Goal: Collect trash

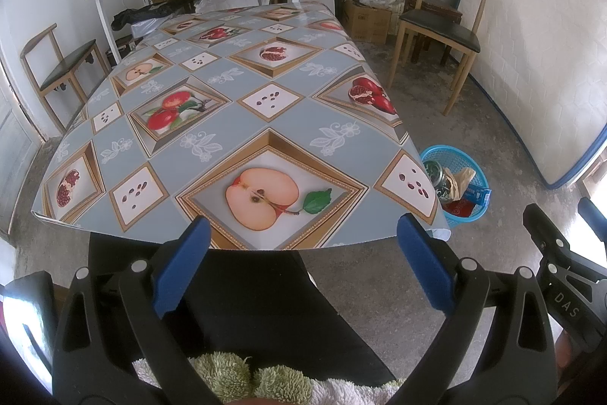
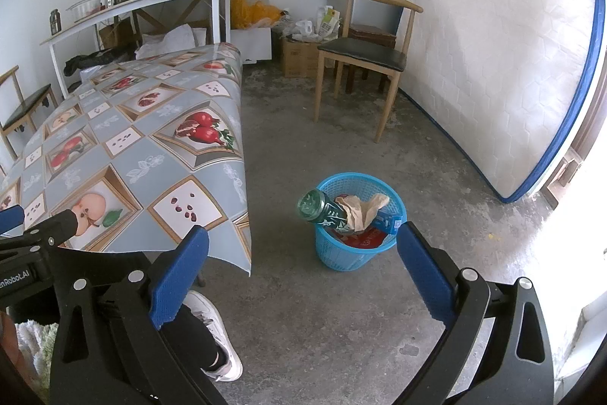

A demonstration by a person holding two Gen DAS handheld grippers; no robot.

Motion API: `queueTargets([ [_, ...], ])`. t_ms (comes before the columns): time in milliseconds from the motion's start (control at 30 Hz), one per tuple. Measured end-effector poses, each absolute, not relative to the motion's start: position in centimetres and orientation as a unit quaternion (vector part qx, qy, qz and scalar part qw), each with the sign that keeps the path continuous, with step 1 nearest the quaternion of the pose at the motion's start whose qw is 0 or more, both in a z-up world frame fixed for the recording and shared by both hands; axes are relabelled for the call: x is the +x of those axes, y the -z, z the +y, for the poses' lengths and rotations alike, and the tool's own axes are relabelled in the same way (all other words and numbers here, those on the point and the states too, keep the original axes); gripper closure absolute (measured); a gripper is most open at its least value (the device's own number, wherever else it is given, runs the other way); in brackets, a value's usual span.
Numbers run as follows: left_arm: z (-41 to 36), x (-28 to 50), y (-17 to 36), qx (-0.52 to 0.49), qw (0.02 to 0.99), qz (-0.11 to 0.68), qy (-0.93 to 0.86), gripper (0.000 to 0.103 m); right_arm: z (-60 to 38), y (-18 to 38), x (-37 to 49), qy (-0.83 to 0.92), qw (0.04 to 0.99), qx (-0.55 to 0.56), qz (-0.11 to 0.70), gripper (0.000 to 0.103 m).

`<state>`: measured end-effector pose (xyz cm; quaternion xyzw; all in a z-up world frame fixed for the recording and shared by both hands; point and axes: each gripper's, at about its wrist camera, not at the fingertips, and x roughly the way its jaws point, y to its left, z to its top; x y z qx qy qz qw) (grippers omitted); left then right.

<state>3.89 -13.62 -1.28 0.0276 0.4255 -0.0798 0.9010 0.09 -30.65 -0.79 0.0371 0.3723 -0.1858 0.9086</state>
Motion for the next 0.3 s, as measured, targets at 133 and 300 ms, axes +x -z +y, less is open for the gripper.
queueTargets([
  [133,-13.62,3.87,1.27,0.027,0.9,0.427,0.08,0.008,-30.63,0.79,0.1,0.186,0.909,0.037,0.372,0.007],
  [300,-13.64,3.82,1.25,0.028,0.9,0.427,0.079,0.008,-30.61,0.76,0.09,0.186,0.909,0.038,0.372,0.007],
])
